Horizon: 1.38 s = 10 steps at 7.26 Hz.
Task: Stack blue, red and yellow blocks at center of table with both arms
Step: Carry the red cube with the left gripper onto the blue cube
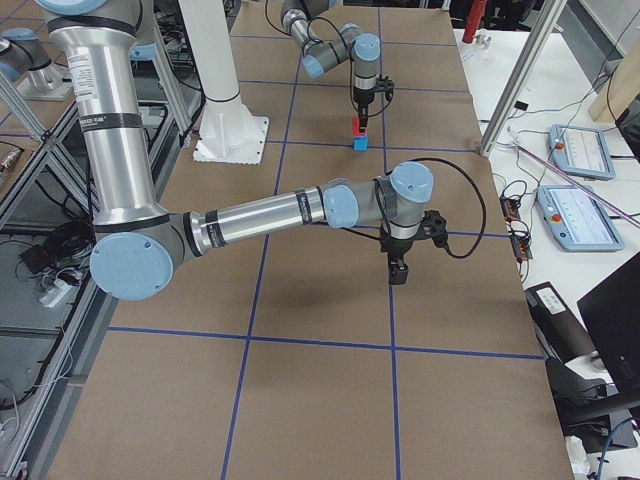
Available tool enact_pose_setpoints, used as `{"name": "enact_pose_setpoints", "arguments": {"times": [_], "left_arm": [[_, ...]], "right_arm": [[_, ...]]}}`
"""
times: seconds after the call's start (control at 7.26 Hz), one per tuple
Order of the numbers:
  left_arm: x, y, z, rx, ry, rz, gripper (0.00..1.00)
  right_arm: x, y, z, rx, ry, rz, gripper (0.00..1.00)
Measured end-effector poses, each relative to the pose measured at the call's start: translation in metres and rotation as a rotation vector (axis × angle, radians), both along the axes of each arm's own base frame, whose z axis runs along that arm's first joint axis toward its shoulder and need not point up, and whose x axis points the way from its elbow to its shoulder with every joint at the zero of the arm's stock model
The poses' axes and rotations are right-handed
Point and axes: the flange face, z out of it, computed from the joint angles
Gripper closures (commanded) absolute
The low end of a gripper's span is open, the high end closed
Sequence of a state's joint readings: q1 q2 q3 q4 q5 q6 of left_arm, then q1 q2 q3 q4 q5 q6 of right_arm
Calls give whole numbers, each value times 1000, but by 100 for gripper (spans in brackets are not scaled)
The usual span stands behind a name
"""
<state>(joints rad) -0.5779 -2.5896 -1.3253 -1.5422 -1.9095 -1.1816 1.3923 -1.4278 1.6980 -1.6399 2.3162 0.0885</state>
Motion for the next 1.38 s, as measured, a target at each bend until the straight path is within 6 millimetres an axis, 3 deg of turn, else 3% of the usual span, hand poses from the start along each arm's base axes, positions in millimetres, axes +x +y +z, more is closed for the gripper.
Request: {"name": "enact_pose_setpoints", "arguments": {"times": [0.55,0.83,1.38], "left_arm": [[-1,-6,7,45,-15,1,97],[2,-7,12,41,-22,3,66],[8,-7,15,40,-25,9,47]], "right_arm": [[0,0,0,0,0,0,0],[0,0,0,0,0,0,0],[0,0,0,0,-1,1,0]]}}
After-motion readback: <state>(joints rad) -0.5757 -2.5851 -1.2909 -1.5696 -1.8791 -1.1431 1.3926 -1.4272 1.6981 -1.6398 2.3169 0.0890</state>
